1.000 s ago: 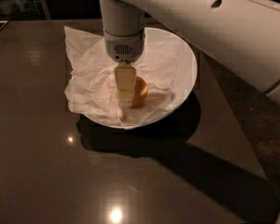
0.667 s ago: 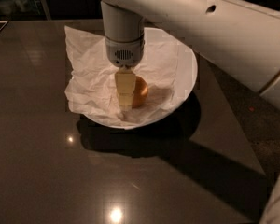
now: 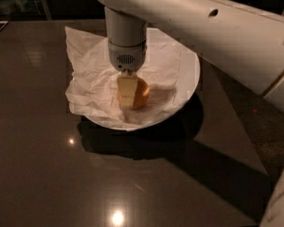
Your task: Pick orange from white bowl
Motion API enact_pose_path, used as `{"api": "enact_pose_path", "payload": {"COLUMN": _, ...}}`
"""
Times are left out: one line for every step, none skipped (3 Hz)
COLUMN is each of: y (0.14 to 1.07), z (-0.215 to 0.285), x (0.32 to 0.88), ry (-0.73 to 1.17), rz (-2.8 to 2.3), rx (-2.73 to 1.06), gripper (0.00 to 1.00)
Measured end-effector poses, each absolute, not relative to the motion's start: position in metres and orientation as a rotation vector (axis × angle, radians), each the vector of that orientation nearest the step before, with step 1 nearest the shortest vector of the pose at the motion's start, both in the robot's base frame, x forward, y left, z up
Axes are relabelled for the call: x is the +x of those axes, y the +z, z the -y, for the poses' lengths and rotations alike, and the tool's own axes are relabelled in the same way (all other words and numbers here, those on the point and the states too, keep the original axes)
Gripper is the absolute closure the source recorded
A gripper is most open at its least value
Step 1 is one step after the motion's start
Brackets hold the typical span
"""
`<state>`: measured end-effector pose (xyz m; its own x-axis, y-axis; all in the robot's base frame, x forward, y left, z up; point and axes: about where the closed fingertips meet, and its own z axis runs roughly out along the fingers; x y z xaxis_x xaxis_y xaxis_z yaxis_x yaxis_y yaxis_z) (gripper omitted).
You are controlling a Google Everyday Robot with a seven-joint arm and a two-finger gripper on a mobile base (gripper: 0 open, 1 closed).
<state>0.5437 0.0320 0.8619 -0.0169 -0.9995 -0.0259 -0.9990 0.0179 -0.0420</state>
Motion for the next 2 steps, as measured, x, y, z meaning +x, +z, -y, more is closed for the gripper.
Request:
{"api": "enact_pose_path", "payload": {"y": 0.8619, "z": -0.0321, "x": 0.5438, "ry": -0.018, "rz": -2.206, "rx": -2.168, "gripper": 0.83}}
{"api": "enact_pose_path", "payload": {"y": 0.8619, "z": -0.0321, "x": 0.5438, "ry": -0.018, "rz": -2.206, "rx": -2.168, "gripper": 1.00}}
